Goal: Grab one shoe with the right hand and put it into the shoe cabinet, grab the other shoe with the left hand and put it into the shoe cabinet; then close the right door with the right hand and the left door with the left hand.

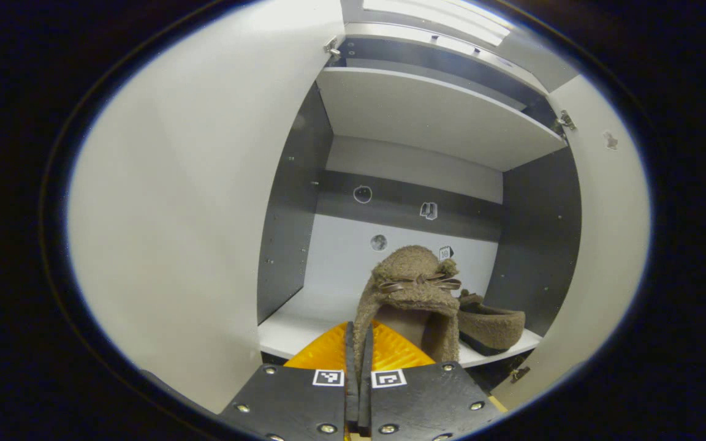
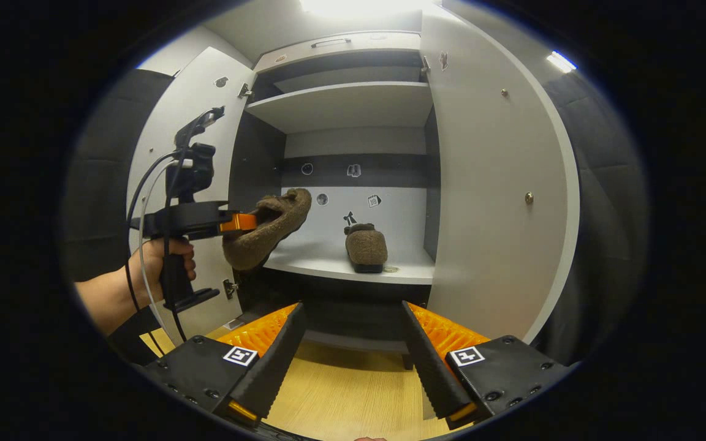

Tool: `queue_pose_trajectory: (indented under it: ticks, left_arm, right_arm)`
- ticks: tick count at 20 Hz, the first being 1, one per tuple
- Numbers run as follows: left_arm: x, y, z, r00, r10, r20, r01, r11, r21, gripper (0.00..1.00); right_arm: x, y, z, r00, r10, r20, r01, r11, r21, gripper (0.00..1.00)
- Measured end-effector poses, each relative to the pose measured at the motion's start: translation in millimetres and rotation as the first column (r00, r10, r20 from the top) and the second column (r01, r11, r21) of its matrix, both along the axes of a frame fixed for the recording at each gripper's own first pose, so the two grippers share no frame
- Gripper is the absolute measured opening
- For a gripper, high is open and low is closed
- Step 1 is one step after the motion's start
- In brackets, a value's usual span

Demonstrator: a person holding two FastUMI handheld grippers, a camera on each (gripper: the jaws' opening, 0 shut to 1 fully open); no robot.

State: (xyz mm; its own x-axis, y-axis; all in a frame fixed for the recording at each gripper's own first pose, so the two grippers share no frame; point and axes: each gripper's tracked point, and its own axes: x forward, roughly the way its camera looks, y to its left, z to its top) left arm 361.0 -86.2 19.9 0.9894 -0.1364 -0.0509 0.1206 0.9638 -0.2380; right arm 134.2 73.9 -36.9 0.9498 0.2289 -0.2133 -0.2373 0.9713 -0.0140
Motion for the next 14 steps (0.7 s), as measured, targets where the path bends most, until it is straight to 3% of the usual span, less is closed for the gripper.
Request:
queue_pose_trajectory:
  ticks: [2, 6, 13, 14]
  left_arm:
    - [16.2, -4.5, 6.3, 1.000, -0.003, 0.008, 0.003, 1.000, 0.010, 0.07]
    - [50.0, -13.8, 10.9, 1.000, -0.003, 0.010, 0.002, 0.999, 0.040, 0.00]
    - [101.5, -25.6, -5.4, 0.999, 0.008, -0.043, -0.004, 0.996, 0.090, 0.01]
    - [105.6, -27.4, -12.1, 0.998, 0.011, -0.060, -0.004, 0.994, 0.112, 0.07]
  right_arm:
    - [1.0, -0.6, -2.3, 1.000, 0.003, -0.003, -0.003, 1.000, -0.003, 0.98]
    - [4.2, -3.2, -4.7, 1.000, 0.000, -0.006, 0.000, 1.000, -0.004, 0.97]
    - [6.6, -10.9, -11.0, 1.000, -0.019, -0.020, 0.019, 1.000, 0.007, 0.98]
    - [6.8, -11.4, -11.8, 1.000, -0.022, -0.019, 0.022, 1.000, 0.010, 0.98]
